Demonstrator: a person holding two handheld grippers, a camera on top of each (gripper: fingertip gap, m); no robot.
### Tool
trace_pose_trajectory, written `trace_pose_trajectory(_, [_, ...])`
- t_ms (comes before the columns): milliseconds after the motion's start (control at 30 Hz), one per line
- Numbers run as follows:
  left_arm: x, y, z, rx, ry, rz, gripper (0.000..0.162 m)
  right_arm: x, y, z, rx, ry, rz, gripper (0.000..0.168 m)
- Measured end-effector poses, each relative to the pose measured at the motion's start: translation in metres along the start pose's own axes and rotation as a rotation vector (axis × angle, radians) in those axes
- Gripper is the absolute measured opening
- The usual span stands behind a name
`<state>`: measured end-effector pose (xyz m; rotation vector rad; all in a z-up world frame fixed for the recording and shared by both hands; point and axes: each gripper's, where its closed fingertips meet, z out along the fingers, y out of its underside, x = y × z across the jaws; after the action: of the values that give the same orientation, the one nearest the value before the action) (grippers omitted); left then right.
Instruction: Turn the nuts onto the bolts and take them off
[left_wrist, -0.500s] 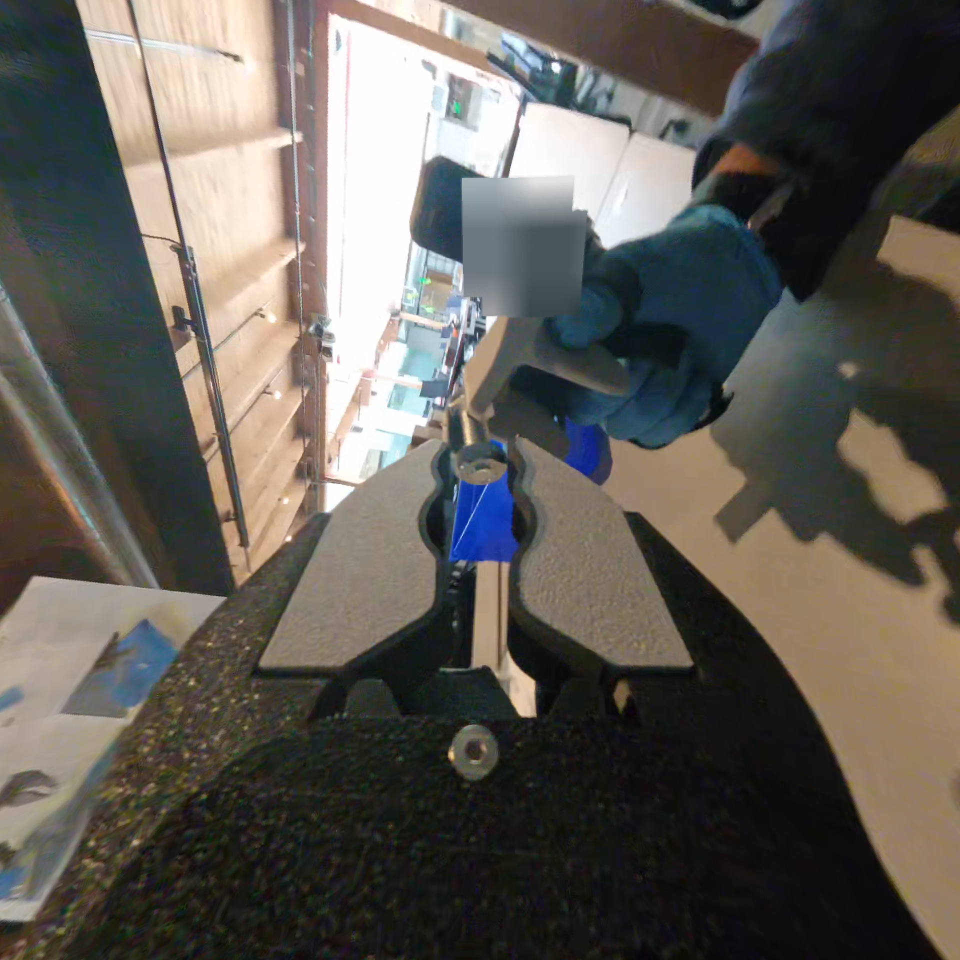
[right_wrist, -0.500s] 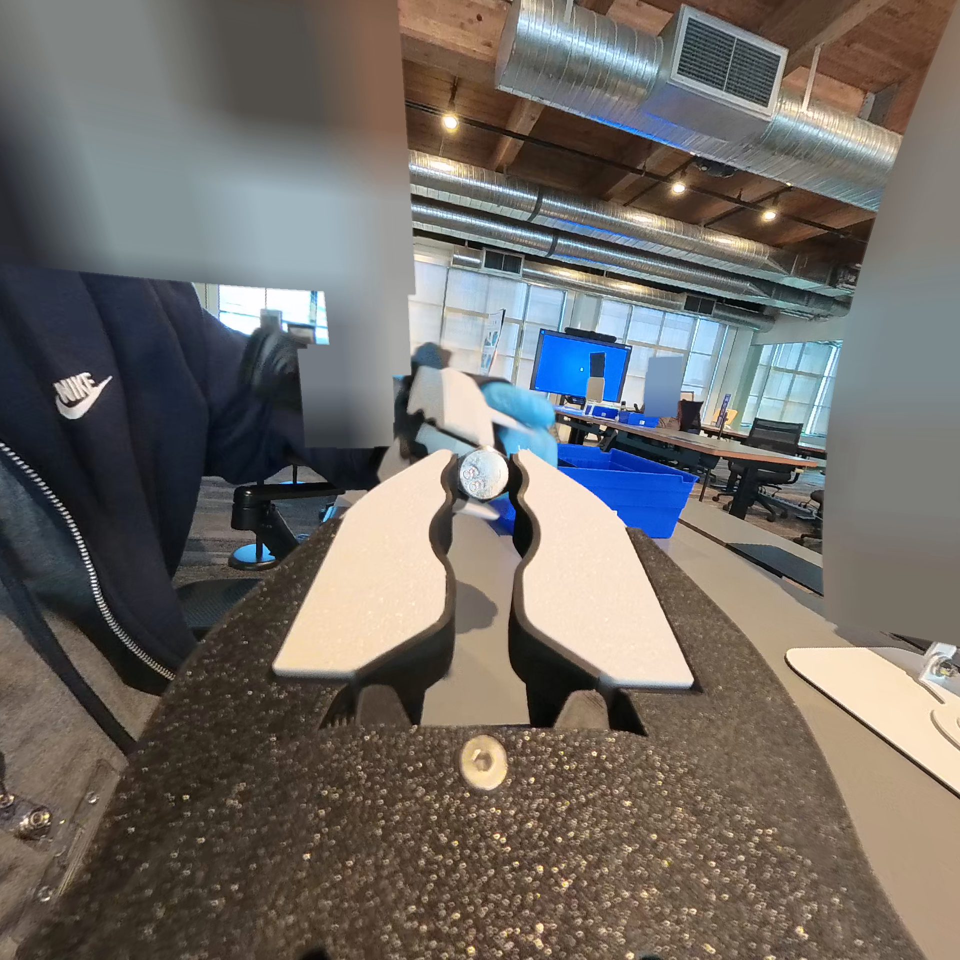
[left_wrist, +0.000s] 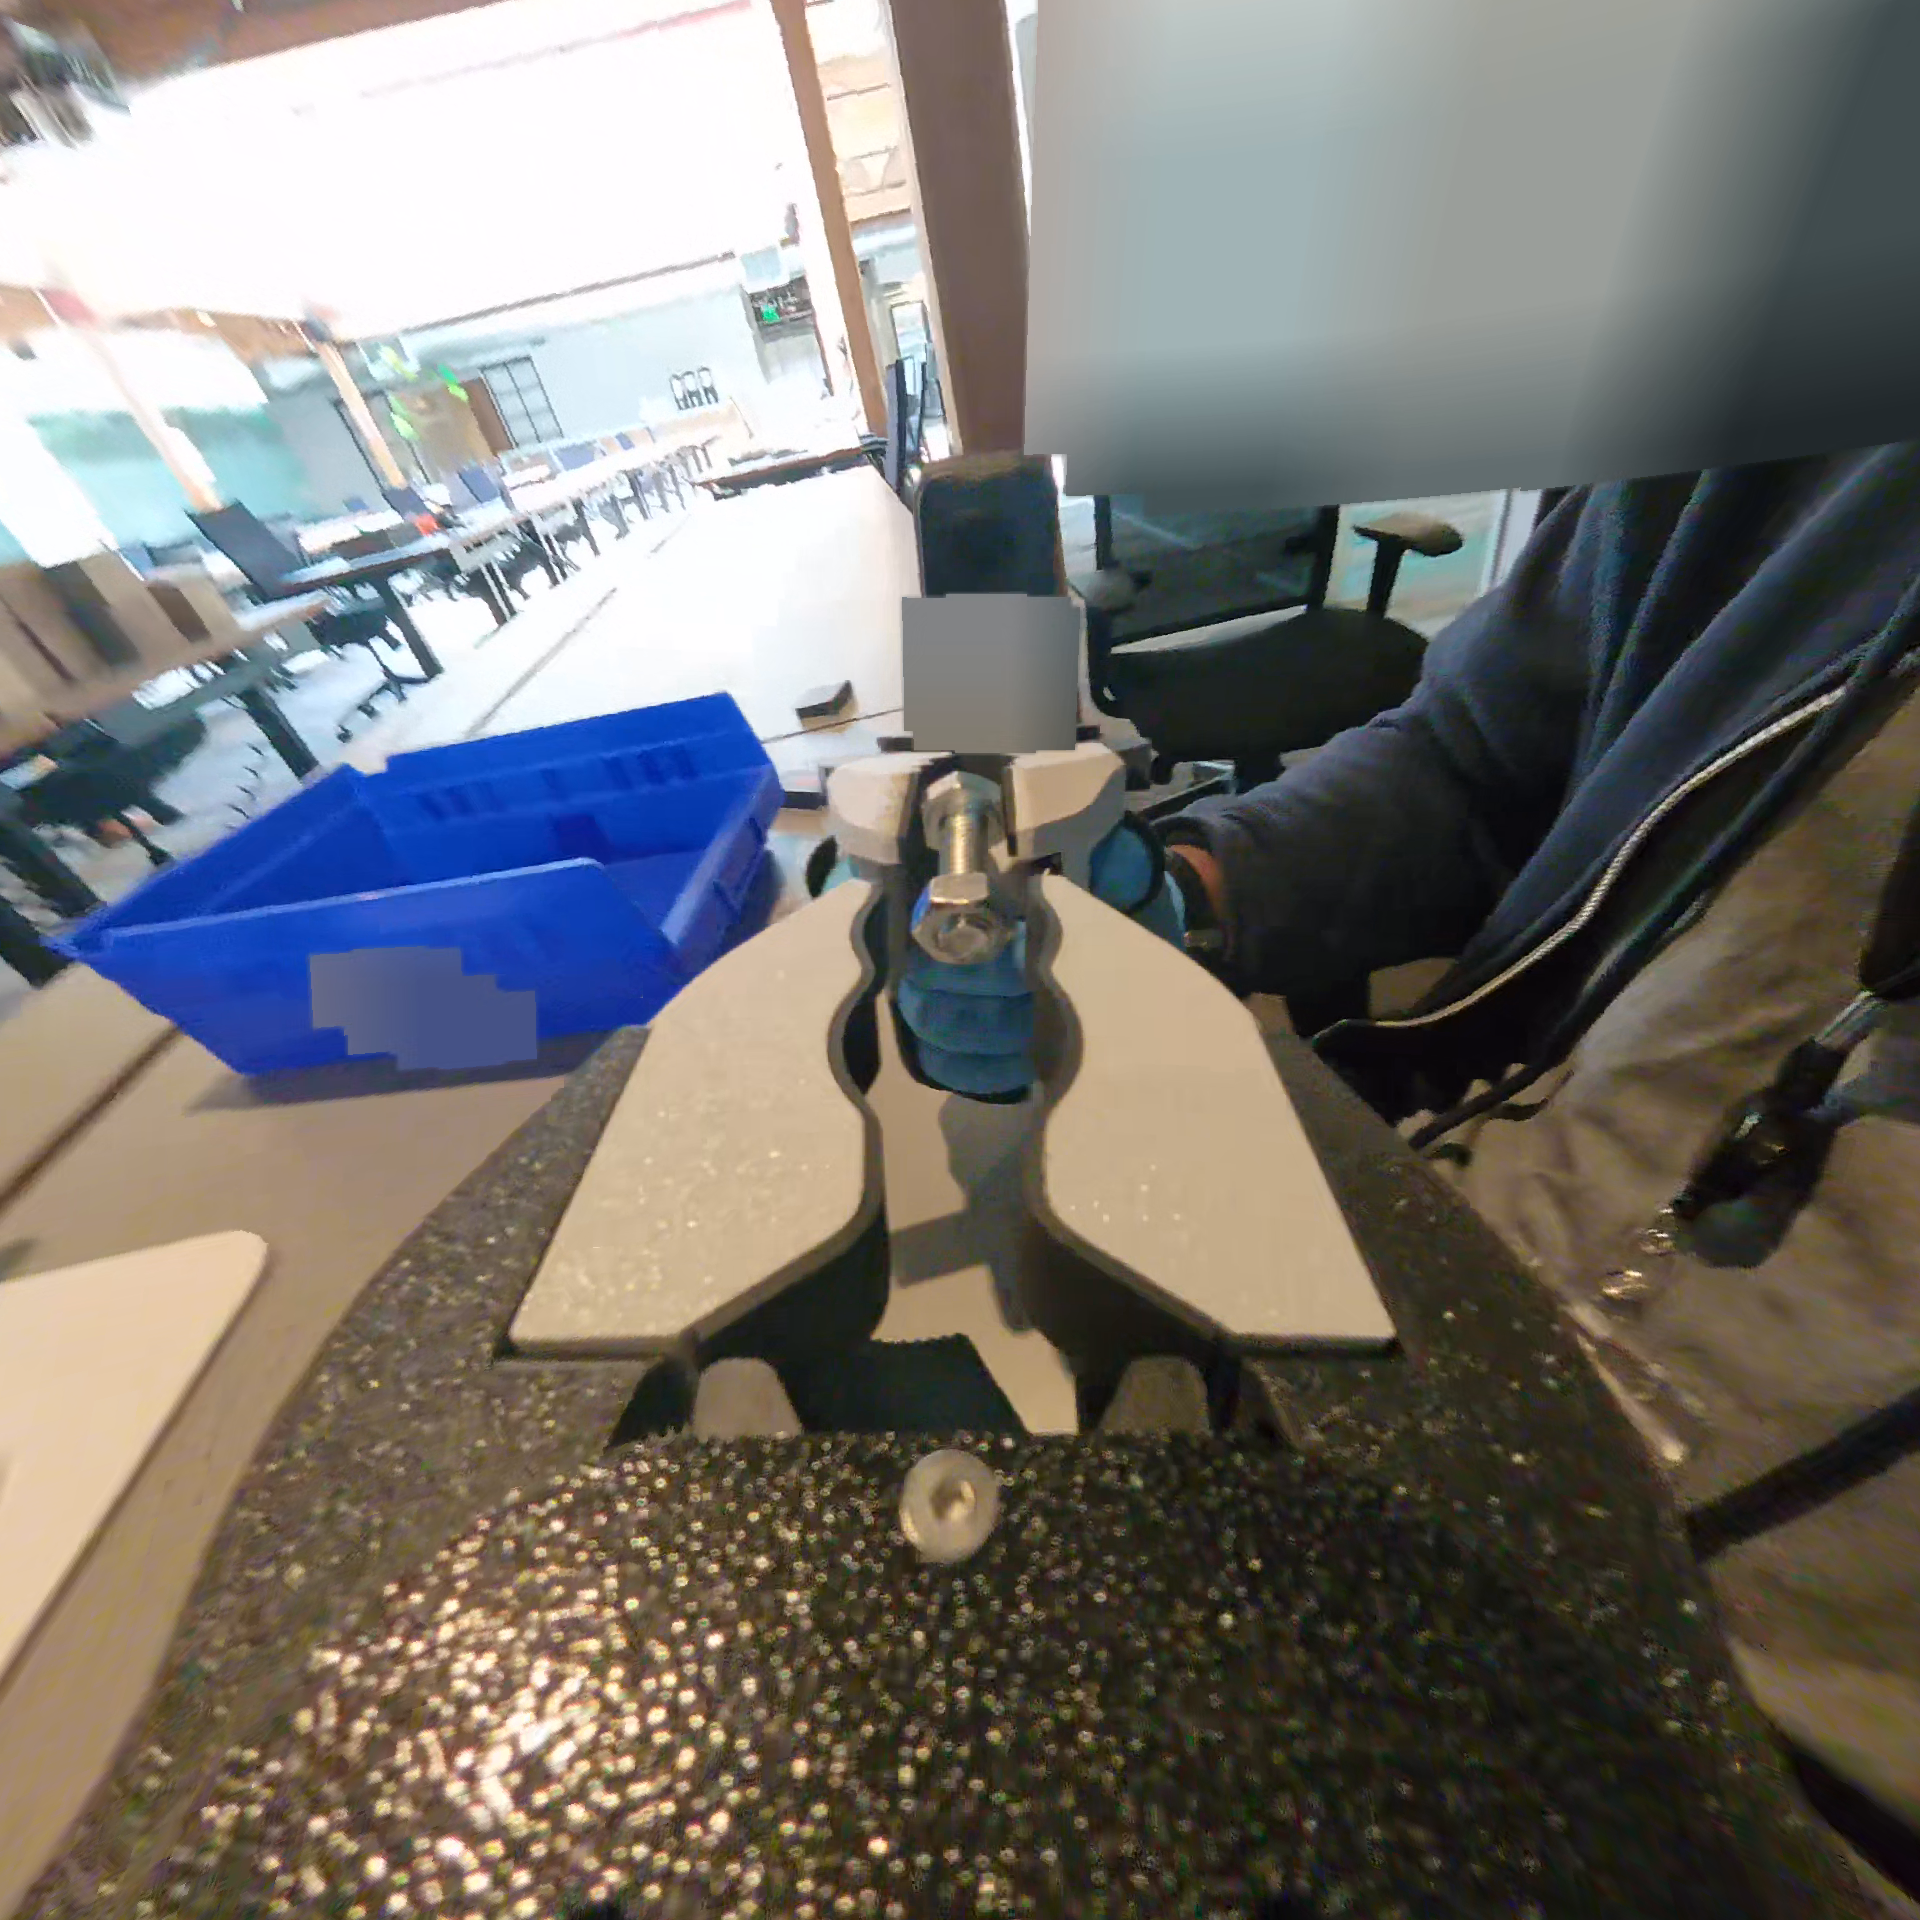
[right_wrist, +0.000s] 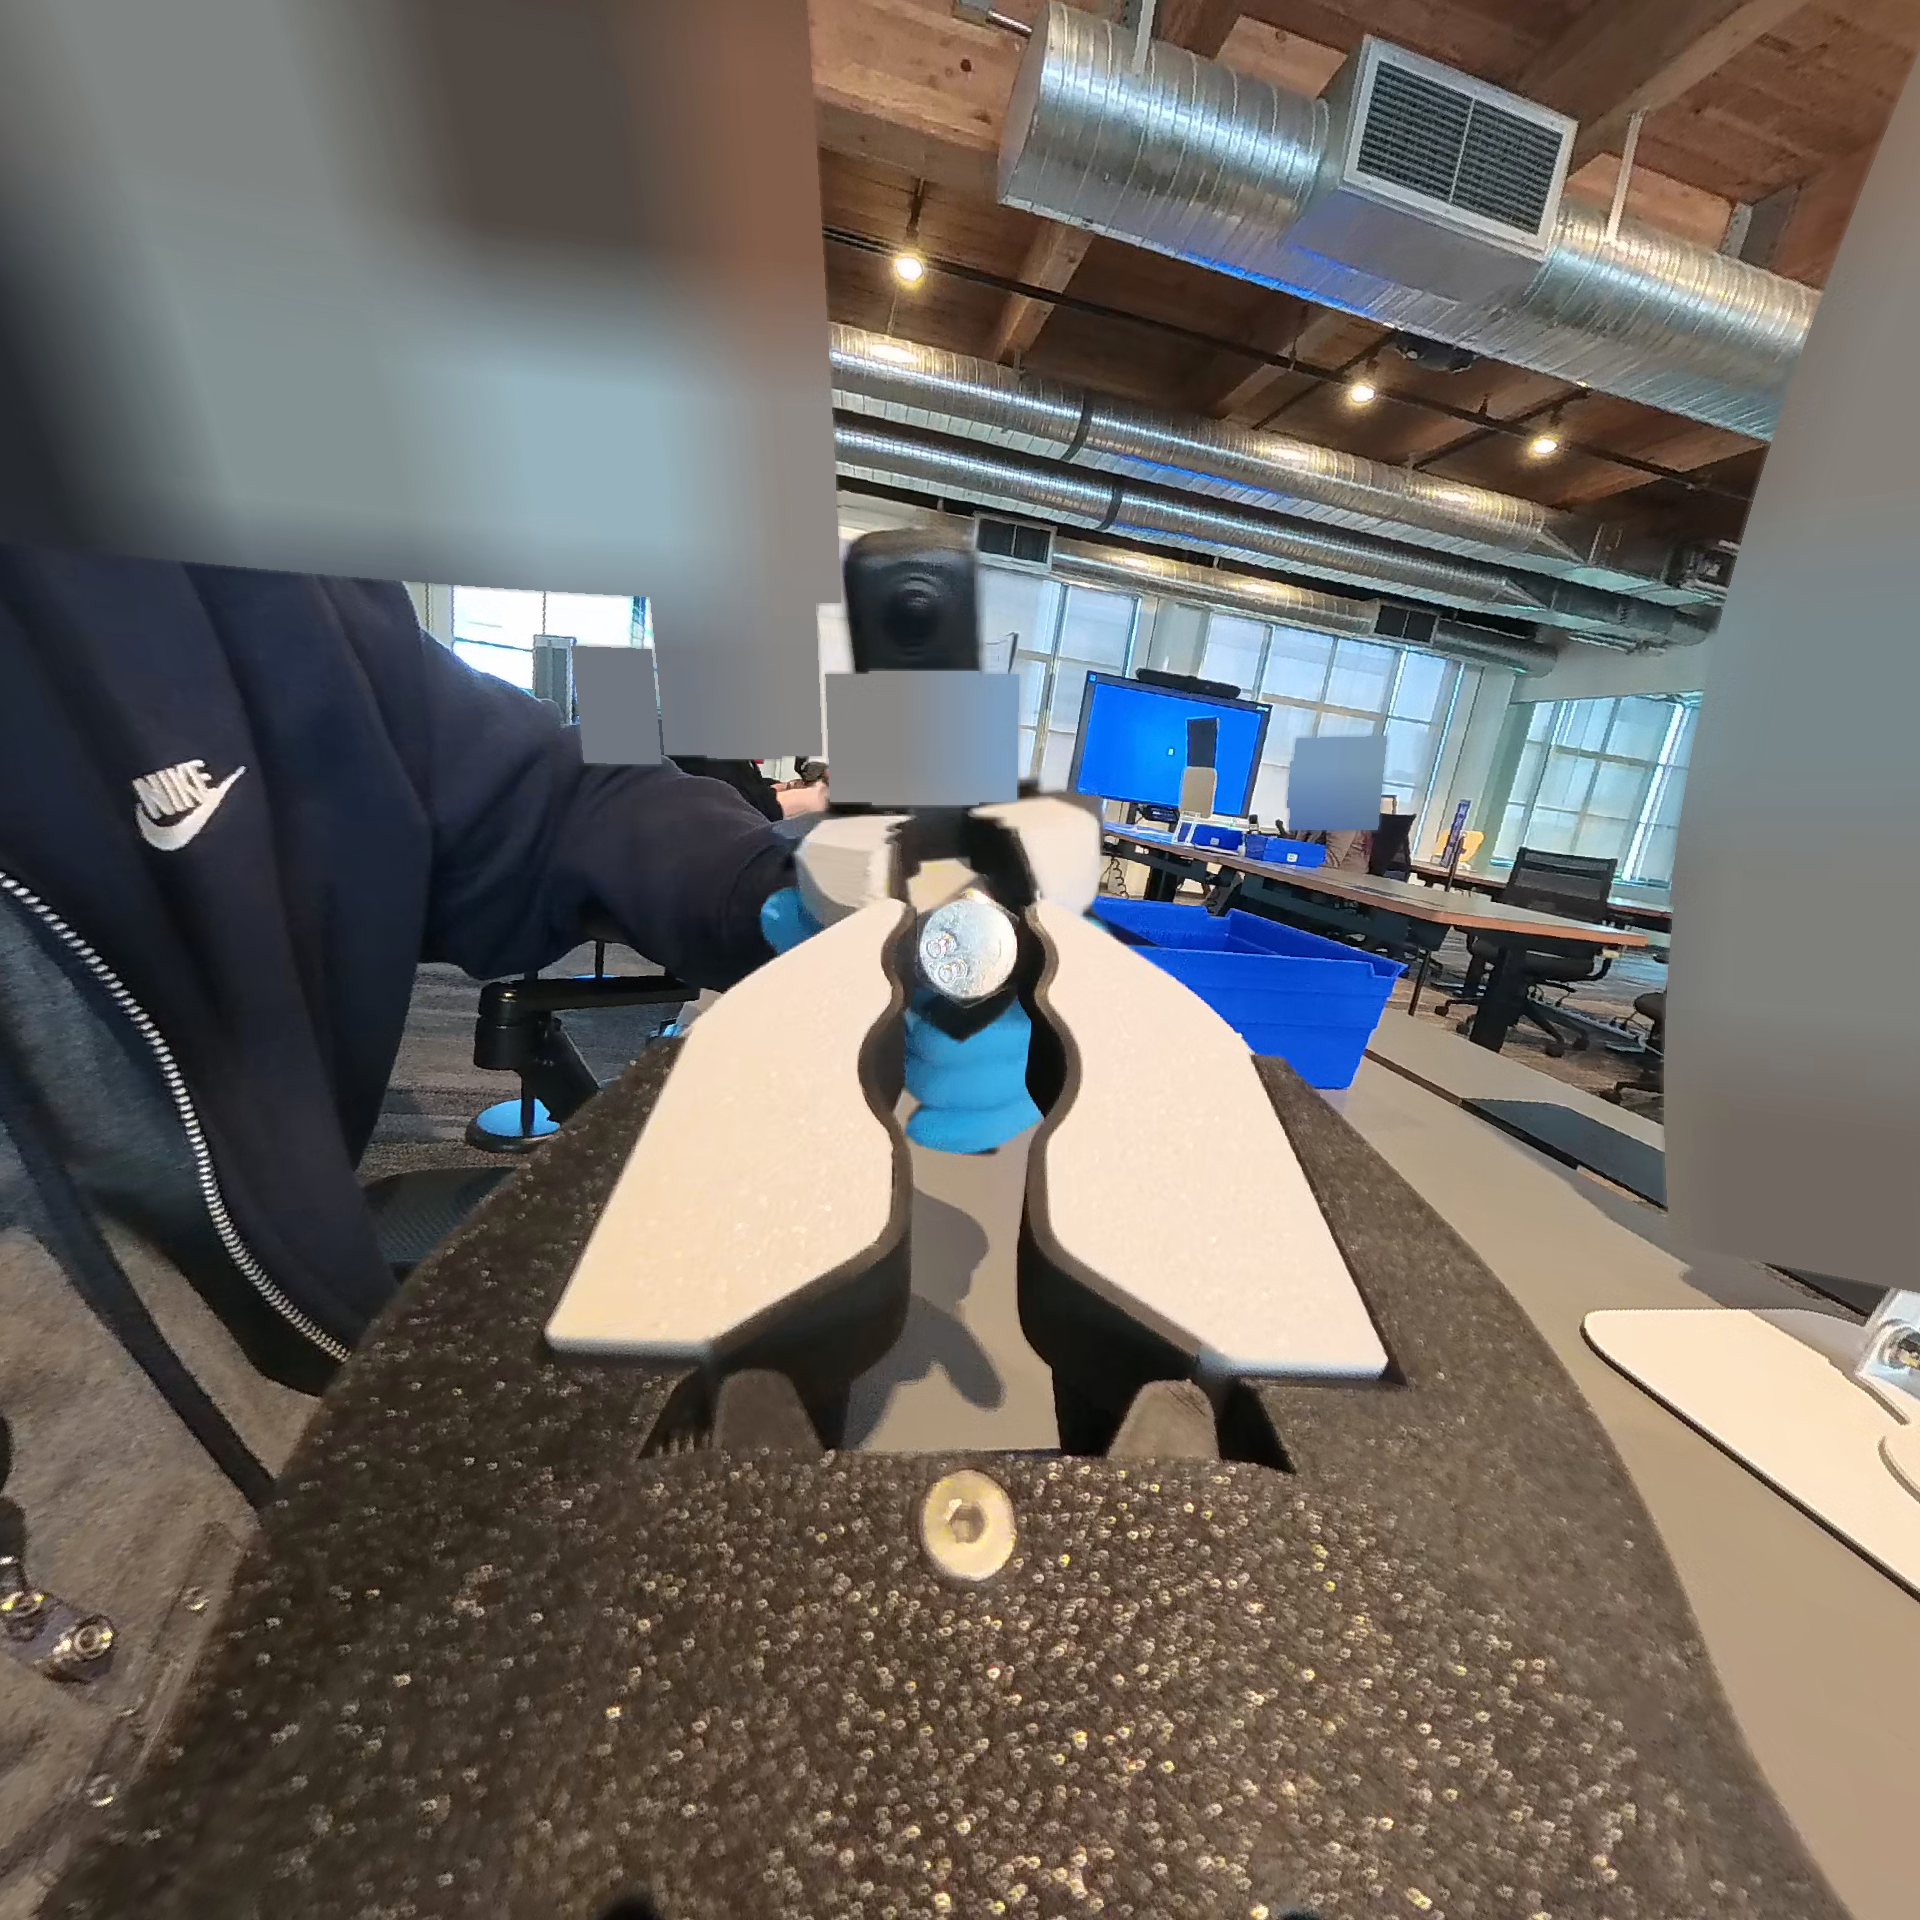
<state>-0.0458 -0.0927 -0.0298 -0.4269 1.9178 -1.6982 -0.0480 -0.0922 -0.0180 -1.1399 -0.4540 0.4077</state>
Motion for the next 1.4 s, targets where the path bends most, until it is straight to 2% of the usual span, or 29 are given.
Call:
trace_pose_trajectory(67, [0.002, 0.006, 0.002, -0.038, 0.021, -0.041, 0.019, -0.001, 0.001, 0.001, -0.006, -0.002, -0.002, 0.018])
trace_pose_trajectory(133, [0.002, 0.008, 0.003, -0.064, 0.001, 0.022, 0.019, -0.001, 0.001, 0.001, -0.008, -0.002, -0.002, 0.018])
trace_pose_trajectory(200, [-0.002, 0.006, 0.002, -0.087, -0.078, 0.242, 0.019, 0.001, 0.002, 0.0, -0.009, 0.007, 0.003, 0.018])
trace_pose_trajectory(333, [-0.004, 0.002, 0.002, -0.198, -0.267, 0.896, 0.019, 0.0, 0.0, 0.0, 0.005, -0.002, 0.008, 0.018])
trace_pose_trajectory(400, [-0.006, 0.001, 0.002, -0.224, -0.308, 1.061, 0.019, 0.0, 0.0, 0.0, 0.003, 0.0, 0.006, 0.018])
trace_pose_trajectory(433, [-0.006, 0.001, 0.002, -0.22, -0.309, 1.064, 0.02, 0.0, 0.0, 0.0, 0.002, 0.003, 0.004, 0.018])
trace_pose_trajectory(500, [-0.006, -0.004, 0.001, -0.162, -0.3, 0.956, 0.028, 0.001, -0.001, 0.0, 0.005, 0.007, -0.001, 0.018])
trace_pose_trajectory(600, [-0.007, -0.009, -0.001, -0.083, -0.238, 0.677, 0.034, 0.001, -0.003, -0.002, 0.014, 0.011, -0.007, 0.018])
trace_pose_trajectory(700, [-0.006, -0.006, -0.001, -0.042, -0.138, 0.349, 0.033, 0.0, -0.004, -0.002, 0.018, 0.011, -0.013, 0.018])
trace_pose_trajectory(767, [-0.005, -0.005, -0.002, -0.016, -0.085, 0.191, 0.03, 0.001, -0.004, -0.002, 0.019, 0.014, -0.015, 0.018])
trace_pose_trajectory(1033, [-0.002, -0.002, -0.004, 0.032, 0.083, -0.254, 0.026, 0.001, -0.004, -0.002, 0.019, 0.012, -0.015, 0.018])
trace_pose_trajectory(1167, [0.001, -0.002, 0.0, 0.037, 0.108, -0.335, 0.025, -0.001, -0.002, 0.0, 0.007, 0.007, -0.02, 0.018])
trace_pose_trajectory(1267, [0.005, 0.005, 0.002, -0.007, 0.115, -0.325, 0.02, -0.002, 0.0, 0.001, -0.002, 0.004, -0.026, 0.018])
trace_pose_trajectory(1333, [0.004, 0.007, 0.002, -0.028, 0.082, -0.231, 0.019, -0.002, 0.0, 0.001, -0.003, 0.003, -0.025, 0.018])
trace_pose_trajectory(1400, [0.0, 0.007, 0.002, -0.066, 0.002, -0.022, 0.019, 0.0, 0.001, 0.001, -0.007, 0.015, -0.02, 0.018])
